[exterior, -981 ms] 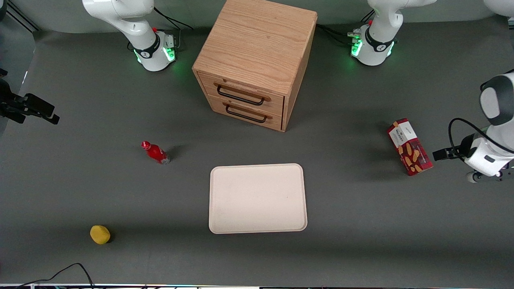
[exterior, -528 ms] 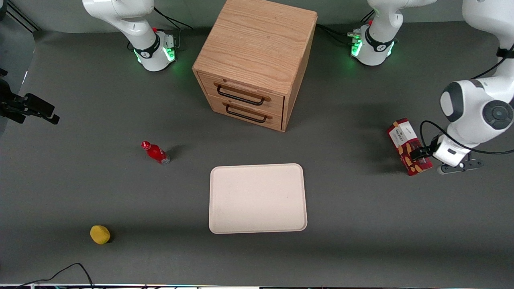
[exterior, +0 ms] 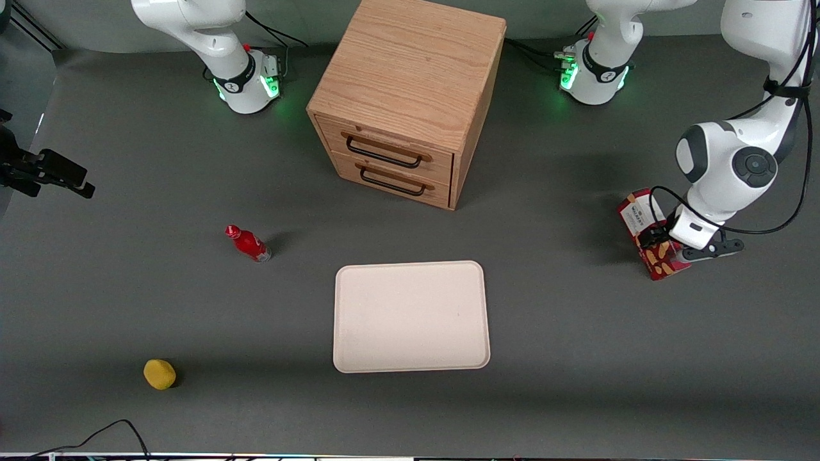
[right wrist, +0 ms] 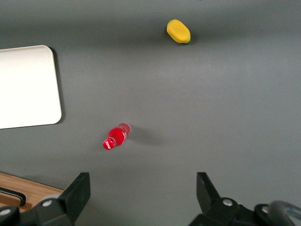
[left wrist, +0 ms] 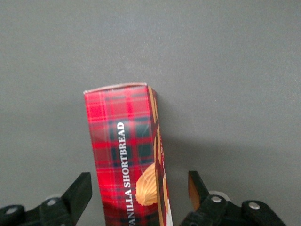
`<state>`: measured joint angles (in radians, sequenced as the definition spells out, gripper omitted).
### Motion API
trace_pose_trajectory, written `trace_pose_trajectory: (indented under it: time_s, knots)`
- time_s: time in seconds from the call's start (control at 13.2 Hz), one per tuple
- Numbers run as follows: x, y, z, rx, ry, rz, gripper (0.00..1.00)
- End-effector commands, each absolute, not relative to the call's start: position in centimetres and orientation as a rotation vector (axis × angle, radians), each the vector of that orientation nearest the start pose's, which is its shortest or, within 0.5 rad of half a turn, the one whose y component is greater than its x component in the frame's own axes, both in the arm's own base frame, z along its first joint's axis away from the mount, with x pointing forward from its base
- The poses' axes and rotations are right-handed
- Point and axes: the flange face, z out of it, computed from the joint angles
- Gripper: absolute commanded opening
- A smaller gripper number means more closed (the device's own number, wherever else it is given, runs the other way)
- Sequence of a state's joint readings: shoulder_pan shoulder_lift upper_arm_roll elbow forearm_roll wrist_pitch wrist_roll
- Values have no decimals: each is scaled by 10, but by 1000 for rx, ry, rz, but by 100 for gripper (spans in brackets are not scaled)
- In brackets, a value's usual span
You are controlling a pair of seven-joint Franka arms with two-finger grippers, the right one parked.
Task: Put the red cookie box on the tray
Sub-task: 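Close the left gripper on the red shortbread box and lift it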
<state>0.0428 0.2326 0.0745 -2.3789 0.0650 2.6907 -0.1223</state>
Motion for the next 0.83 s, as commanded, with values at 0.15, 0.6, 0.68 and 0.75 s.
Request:
trace_pose_trajectory:
  time_s: [0.15, 0.6, 0.68, 0.75]
  knots:
    - [497, 58, 240, -3082, -304, -151, 32]
    - [503, 47, 291, -3085, -310, -88, 20]
    - [510, 36, 313, -3085, -306, -51, 20]
    - [523, 18, 339, -3083, -294, -4, 20]
